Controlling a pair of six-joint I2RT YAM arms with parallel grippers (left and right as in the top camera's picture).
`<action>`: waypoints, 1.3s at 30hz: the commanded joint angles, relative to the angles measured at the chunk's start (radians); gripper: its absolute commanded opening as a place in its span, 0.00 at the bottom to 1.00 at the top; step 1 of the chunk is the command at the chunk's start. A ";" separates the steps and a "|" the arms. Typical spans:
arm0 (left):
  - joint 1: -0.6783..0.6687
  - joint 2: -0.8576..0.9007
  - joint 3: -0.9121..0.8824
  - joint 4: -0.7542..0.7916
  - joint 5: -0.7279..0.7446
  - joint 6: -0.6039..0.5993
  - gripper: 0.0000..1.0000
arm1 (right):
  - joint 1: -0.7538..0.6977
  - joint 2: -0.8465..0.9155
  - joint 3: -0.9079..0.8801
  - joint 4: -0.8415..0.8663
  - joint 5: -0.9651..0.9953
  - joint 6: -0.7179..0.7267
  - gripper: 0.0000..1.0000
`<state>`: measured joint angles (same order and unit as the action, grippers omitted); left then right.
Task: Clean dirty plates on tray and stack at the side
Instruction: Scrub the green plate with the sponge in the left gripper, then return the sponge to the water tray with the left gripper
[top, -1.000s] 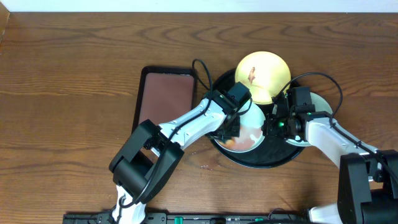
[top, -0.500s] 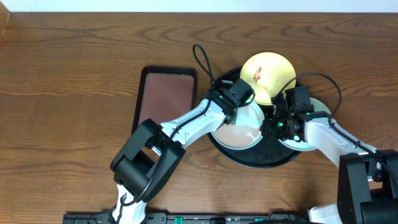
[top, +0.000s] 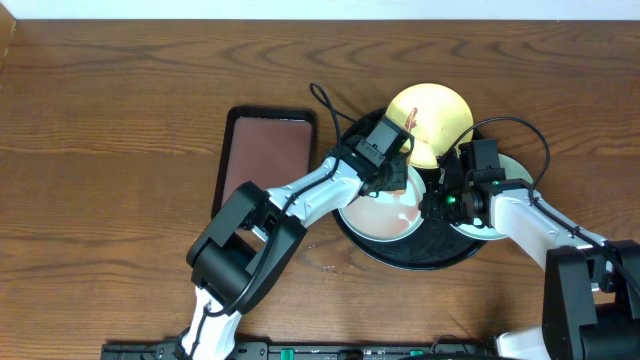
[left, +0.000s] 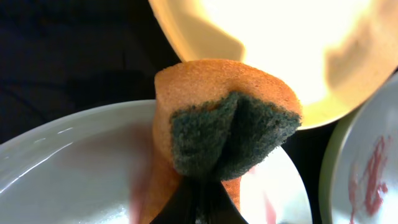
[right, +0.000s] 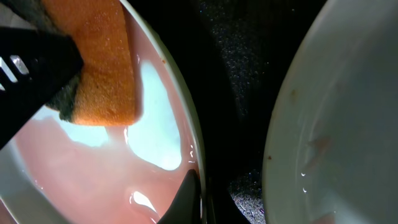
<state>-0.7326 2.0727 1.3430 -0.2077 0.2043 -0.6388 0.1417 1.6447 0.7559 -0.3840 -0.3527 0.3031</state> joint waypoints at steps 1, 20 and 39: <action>-0.003 0.031 -0.005 -0.037 0.058 0.069 0.07 | 0.003 0.031 -0.017 -0.013 0.057 -0.031 0.01; 0.003 -0.057 0.163 -0.669 -0.505 0.175 0.07 | 0.003 0.031 -0.017 -0.021 0.057 -0.031 0.01; 0.435 -0.282 0.039 -0.778 -0.278 0.227 0.07 | 0.003 0.031 -0.017 -0.024 0.056 -0.031 0.01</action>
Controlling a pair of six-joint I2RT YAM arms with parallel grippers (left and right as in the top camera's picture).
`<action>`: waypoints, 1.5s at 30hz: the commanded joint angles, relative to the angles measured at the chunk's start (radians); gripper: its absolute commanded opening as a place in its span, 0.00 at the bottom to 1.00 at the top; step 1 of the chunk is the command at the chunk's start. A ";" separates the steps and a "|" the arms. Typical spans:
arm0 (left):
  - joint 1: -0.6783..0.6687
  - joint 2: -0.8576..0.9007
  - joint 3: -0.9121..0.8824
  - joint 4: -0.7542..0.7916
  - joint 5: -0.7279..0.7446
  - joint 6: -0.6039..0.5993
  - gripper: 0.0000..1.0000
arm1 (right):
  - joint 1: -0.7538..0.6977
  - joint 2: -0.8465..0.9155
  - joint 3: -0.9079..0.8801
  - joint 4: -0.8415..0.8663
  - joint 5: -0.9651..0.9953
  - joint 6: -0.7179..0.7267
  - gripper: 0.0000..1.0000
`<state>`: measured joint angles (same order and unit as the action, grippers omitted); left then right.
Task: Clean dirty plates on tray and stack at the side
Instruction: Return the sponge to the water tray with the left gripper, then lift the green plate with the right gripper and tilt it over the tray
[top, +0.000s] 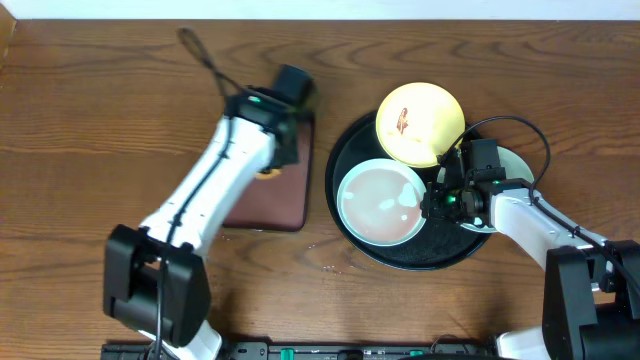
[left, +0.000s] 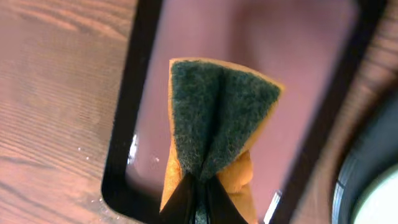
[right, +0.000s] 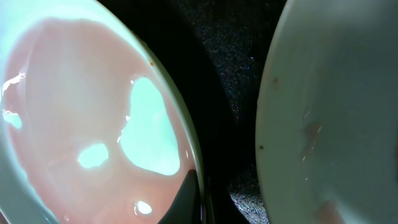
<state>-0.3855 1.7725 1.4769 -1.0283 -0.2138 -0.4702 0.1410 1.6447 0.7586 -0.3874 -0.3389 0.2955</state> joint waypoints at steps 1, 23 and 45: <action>0.113 0.021 -0.126 0.076 0.179 0.080 0.08 | 0.004 0.031 -0.020 -0.020 0.043 -0.024 0.01; 0.326 -0.378 -0.172 0.142 0.438 0.207 0.71 | 0.004 0.029 0.013 0.002 -0.133 -0.092 0.01; 0.338 -0.549 -0.173 0.132 0.438 0.211 0.84 | 0.301 0.045 0.590 -0.081 0.164 -0.177 0.01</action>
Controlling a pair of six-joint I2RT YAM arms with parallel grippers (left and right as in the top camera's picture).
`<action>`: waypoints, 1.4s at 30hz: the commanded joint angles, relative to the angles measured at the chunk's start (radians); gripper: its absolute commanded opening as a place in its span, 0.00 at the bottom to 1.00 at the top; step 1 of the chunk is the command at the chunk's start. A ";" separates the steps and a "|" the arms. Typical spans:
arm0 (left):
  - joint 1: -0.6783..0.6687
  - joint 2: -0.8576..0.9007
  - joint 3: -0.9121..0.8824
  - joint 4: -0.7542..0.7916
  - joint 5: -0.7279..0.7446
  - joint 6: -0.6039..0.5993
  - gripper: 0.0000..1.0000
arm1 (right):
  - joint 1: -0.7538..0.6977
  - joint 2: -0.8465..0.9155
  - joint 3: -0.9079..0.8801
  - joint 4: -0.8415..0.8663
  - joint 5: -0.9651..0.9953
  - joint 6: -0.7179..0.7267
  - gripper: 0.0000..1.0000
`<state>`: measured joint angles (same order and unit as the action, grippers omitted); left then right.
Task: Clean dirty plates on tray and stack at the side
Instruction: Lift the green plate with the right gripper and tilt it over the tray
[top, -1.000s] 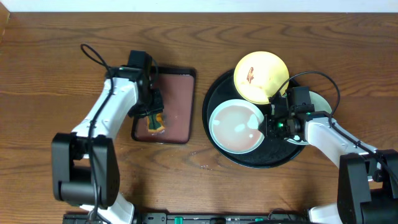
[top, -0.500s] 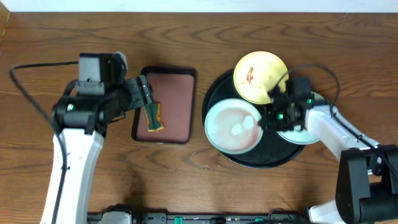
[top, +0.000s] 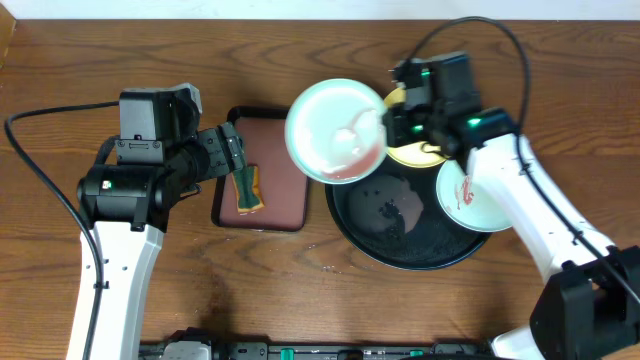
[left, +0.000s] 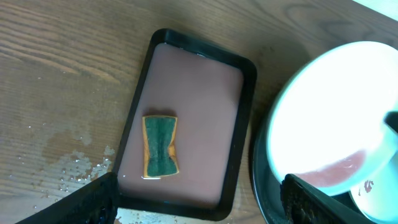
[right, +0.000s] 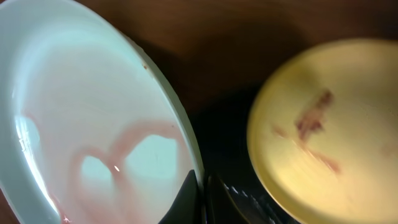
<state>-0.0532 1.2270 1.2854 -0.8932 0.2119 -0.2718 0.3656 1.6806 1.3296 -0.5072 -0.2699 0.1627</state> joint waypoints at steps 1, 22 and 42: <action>0.005 -0.003 0.018 -0.003 0.012 0.013 0.84 | 0.107 0.021 0.019 0.070 0.139 -0.058 0.01; 0.005 -0.003 0.018 -0.003 0.012 0.013 0.84 | 0.445 0.053 0.020 0.438 0.777 -0.570 0.01; 0.005 -0.003 0.018 -0.003 0.012 0.013 0.84 | 0.546 0.051 0.020 0.631 1.111 -0.756 0.01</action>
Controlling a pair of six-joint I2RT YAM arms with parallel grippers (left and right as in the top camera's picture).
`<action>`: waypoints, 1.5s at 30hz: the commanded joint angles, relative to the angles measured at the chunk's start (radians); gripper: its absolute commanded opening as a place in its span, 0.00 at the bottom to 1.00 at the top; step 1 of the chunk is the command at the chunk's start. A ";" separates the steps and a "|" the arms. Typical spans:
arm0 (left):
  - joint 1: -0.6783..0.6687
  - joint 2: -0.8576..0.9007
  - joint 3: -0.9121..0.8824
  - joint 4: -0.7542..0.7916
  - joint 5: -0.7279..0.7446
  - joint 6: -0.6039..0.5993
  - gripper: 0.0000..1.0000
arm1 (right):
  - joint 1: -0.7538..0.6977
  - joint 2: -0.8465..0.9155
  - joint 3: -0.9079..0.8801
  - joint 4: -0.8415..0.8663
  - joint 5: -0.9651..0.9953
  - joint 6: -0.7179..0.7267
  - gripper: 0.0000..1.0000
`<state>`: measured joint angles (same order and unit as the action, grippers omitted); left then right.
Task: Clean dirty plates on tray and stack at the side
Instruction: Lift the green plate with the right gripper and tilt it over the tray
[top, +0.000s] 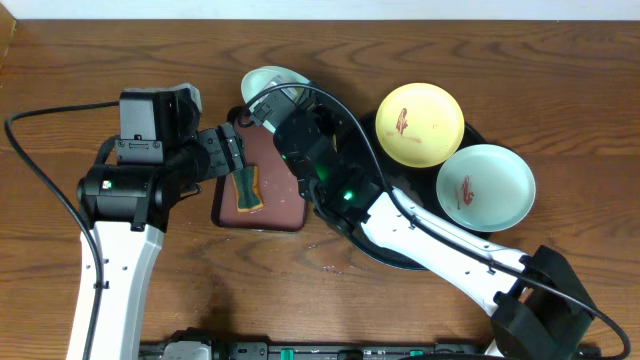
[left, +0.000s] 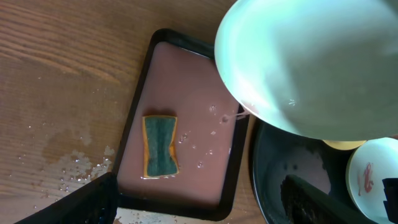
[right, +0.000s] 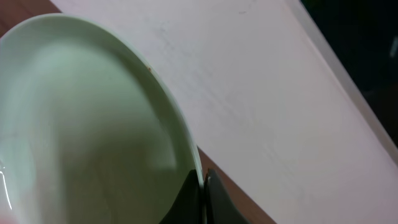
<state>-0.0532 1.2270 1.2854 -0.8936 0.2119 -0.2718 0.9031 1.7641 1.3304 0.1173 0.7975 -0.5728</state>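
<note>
My right gripper (top: 280, 103) is shut on the rim of a pale green plate (top: 268, 82), the jaws pinching its edge (right: 202, 186). The plate (left: 311, 62) hangs tilted over the far end of the rectangular black tray (left: 134, 146), and pink drops fall from it into the reddish water. An orange and green sponge (left: 160, 154) lies in that tray. My left gripper (left: 199, 205) is open and empty, above the tray's left side. On the round black tray (top: 400, 240) sit a stained yellow plate (top: 420, 122) and a stained pale green plate (top: 485, 185).
Water drops lie on the wooden table (left: 68, 168) left of the rectangular tray. My right arm (top: 420, 230) stretches across the round tray. A cable (top: 50, 120) loops left of the left arm. The table's far edge meets a white wall (right: 280, 93).
My right gripper has moved the pale green plate left, from above the gap between the trays to over the rectangular tray's far end, tipped more steeply and dripping. The left arm has not moved.
My left gripper held the sponge on the pale green plate in the round tray while the right gripped its rim. Then the sponge was over the rectangular tray. Then it lay there, left gripper open, plate lifted. Now the plate drips over that tray.
</note>
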 joint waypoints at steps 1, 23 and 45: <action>0.005 -0.003 0.018 -0.003 0.012 0.013 0.84 | 0.009 -0.033 0.019 0.006 0.044 -0.021 0.01; 0.005 -0.003 0.018 -0.003 0.012 0.013 0.84 | 0.015 -0.032 0.019 -0.116 -0.057 0.060 0.01; 0.005 -0.003 0.018 -0.003 0.012 0.013 0.84 | -0.033 -0.056 0.019 -0.280 -0.158 0.385 0.01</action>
<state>-0.0532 1.2270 1.2854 -0.8936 0.2123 -0.2718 0.8860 1.7294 1.3415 -0.1421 0.6926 -0.3237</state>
